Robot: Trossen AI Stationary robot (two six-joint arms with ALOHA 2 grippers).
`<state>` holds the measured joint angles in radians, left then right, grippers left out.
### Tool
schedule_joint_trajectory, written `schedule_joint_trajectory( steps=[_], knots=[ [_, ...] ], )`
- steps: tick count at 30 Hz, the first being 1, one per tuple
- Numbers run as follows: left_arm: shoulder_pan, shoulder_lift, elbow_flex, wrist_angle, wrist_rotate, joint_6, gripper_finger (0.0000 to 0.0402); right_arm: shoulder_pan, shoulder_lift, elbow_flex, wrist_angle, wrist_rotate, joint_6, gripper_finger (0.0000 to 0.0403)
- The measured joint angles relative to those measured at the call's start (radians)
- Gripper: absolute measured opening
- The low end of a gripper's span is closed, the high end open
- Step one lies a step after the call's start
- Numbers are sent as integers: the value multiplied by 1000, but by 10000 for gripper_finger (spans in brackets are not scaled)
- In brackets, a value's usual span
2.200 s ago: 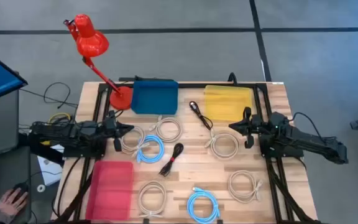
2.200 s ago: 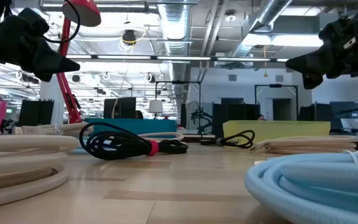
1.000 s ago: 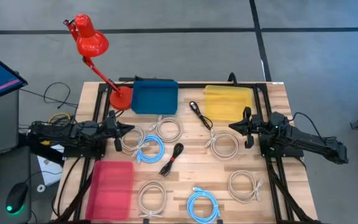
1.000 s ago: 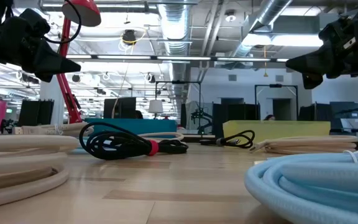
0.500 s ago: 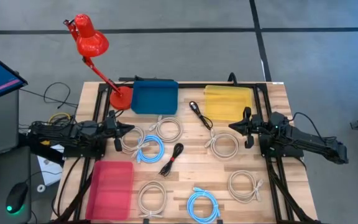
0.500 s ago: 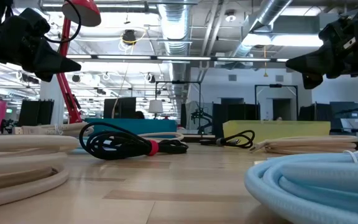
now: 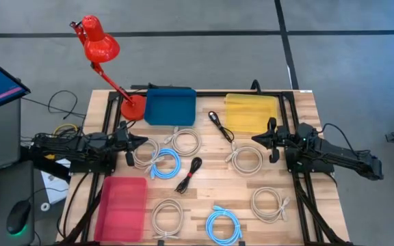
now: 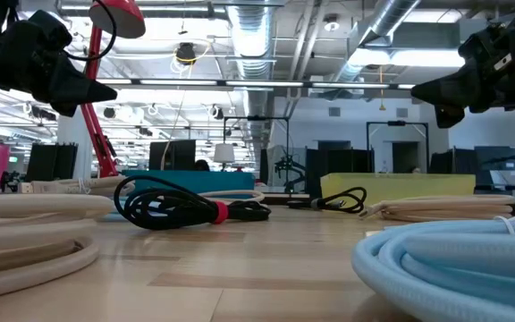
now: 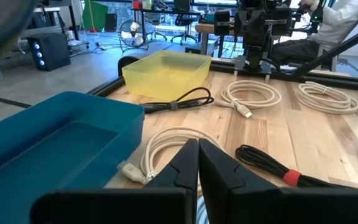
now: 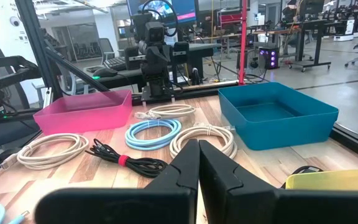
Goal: Pick & Place USB Port
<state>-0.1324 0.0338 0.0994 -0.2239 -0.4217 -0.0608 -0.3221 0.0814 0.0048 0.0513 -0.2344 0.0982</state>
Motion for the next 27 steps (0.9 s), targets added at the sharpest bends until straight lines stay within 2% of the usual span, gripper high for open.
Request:
schedule_joint_trajectory(
  steps=[12, 16, 20, 27],
  knots=[
    [0, 0, 0, 9, 0, -13, 11, 0, 0, 0, 0, 0, 0, 0],
    [0, 0, 0, 27, 0, -161, 11, 0, 0, 0, 1, 0, 5, 0],
    [0, 0, 0, 72, 0, -312, 11, 0, 0, 0, 1, 0, 122, 0],
    [0, 0, 0, 121, 0, -349, 11, 0, 0, 0, 1, 0, 257, 0]
  ],
)
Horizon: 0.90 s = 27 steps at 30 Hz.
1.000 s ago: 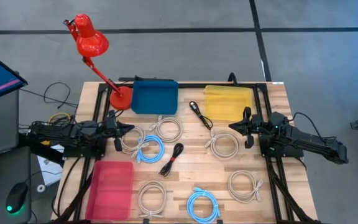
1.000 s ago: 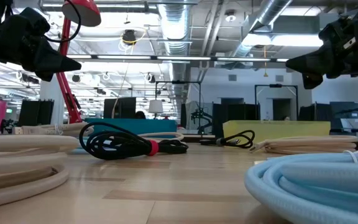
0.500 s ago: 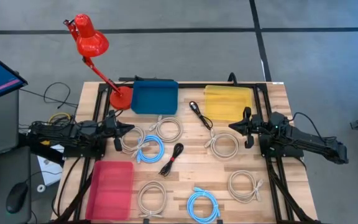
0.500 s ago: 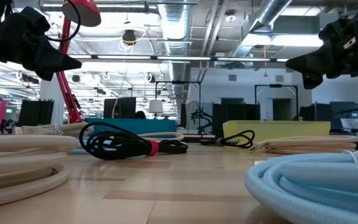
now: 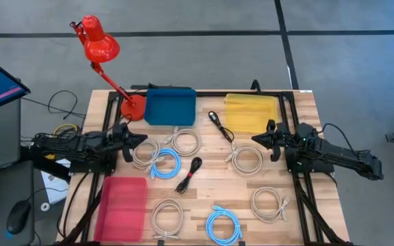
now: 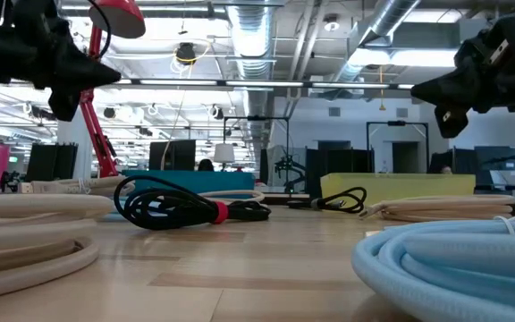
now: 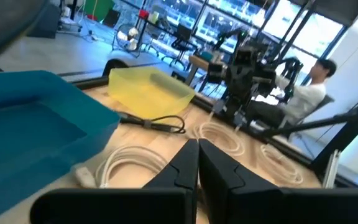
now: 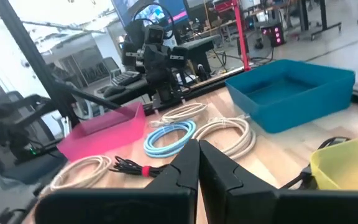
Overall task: Pick & Place USB Port
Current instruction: Put the black charger cable into the yellow bin
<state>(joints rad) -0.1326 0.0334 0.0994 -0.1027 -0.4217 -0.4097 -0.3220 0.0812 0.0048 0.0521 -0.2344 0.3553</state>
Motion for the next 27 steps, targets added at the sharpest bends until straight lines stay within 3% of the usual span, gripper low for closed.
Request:
schedule_joint_trajectory(
  steps=[3, 8, 19, 24, 27],
  knots=[
    [0, 0, 0, 38, 0, -9, 11, 0, 0, 0, 0, 0, 40, 0],
    [0, 0, 0, 75, 0, -151, 11, 0, 0, 0, 0, 0, 73, 0],
    [0, 0, 0, 88, -4, -95, 11, 0, 0, 0, 1, 0, 73, 0],
    [0, 0, 0, 171, -5, -89, 11, -8, 1, 42, -22, 26, 241, 0],
    [0, 13, 29, 176, -7, -86, 11, -8, 0, 94, -26, 32, 248, 0]
  ],
)
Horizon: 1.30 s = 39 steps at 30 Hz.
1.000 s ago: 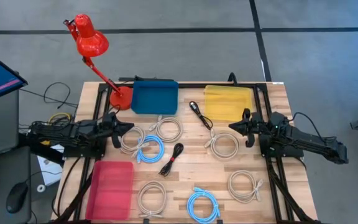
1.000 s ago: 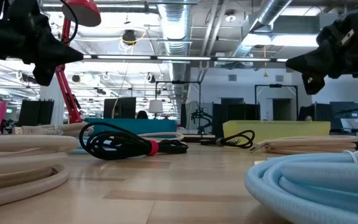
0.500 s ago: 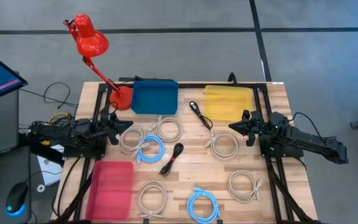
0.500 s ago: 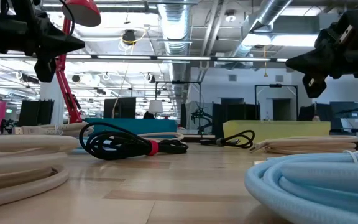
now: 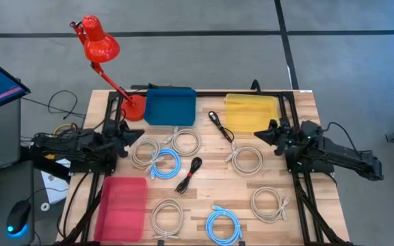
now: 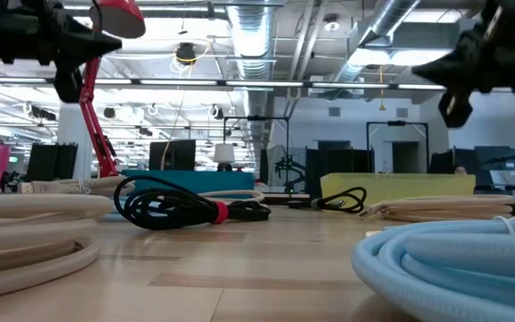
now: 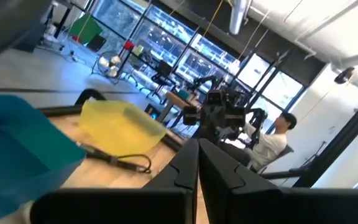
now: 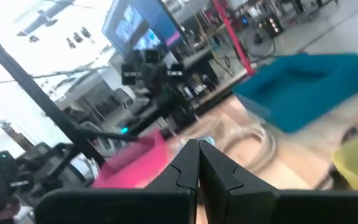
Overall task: Pick & Place USB Port
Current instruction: Put the black charger cable into the yellow bin
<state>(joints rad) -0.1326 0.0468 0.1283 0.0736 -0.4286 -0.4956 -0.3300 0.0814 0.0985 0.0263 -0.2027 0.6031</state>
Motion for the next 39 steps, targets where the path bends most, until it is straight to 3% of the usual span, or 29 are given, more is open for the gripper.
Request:
schedule_joint_trajectory(
  steps=[4, 10, 19, 26, 34, 39],
  knots=[
    [0, 81, 73, 1, -10, 48, 10, 1, 0, 107, -102, 68, -14, 0],
    [0, 312, 219, -18, -17, 126, 5, 4, 48, 287, -377, 138, -19, 0],
    [0, 610, 502, -441, -78, 93, 5, 22, 287, 468, -579, 208, 11, 0],
    [0, 643, 628, -486, -93, 123, 4, 115, 510, 585, -608, 273, 61, 0],
    [0, 638, 677, -592, -178, 121, 4, 268, 706, 775, -753, 600, 44, 0],
    [0, 642, 677, -608, -177, 95, 4, 336, 789, 827, -827, 711, 90, 0]
  ],
)
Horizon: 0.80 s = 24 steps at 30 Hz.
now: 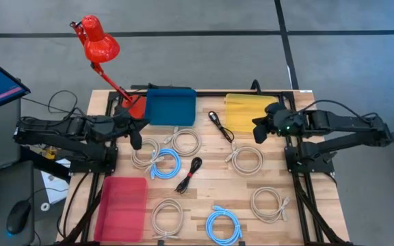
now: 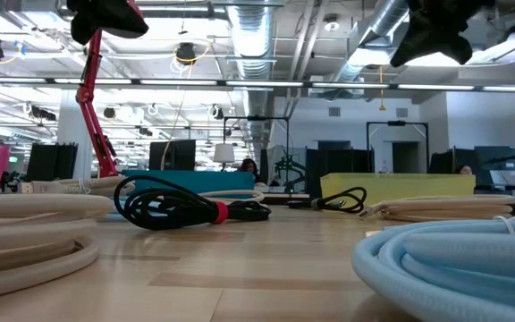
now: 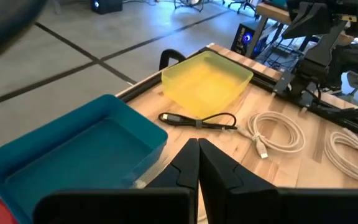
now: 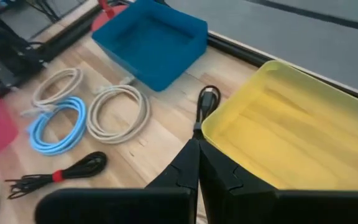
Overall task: Pick & Place USB Port
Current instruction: Put the black charger cable into the yellow bin
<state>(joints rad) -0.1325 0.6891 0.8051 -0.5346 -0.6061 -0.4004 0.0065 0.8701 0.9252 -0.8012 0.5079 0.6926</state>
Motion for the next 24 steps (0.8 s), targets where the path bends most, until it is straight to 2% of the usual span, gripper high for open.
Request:
schedule_joint_trajectory(
  steps=[7, 13, 18, 24],
  knots=[
    [0, 6, 0, 3, 5, 0, 4, 49, 136, 40, 2, 44, 56, 0],
    [0, 6, 0, 8, 19, 0, 4, 51, 229, 64, 9, 36, -32, 0],
    [0, 6, 0, 12, 19, 0, 4, 51, 279, 65, 99, -79, -194, 0],
    [0, 6, 0, 19, 20, 0, 4, 23, 347, 65, 185, -81, -144, 0]
  ],
)
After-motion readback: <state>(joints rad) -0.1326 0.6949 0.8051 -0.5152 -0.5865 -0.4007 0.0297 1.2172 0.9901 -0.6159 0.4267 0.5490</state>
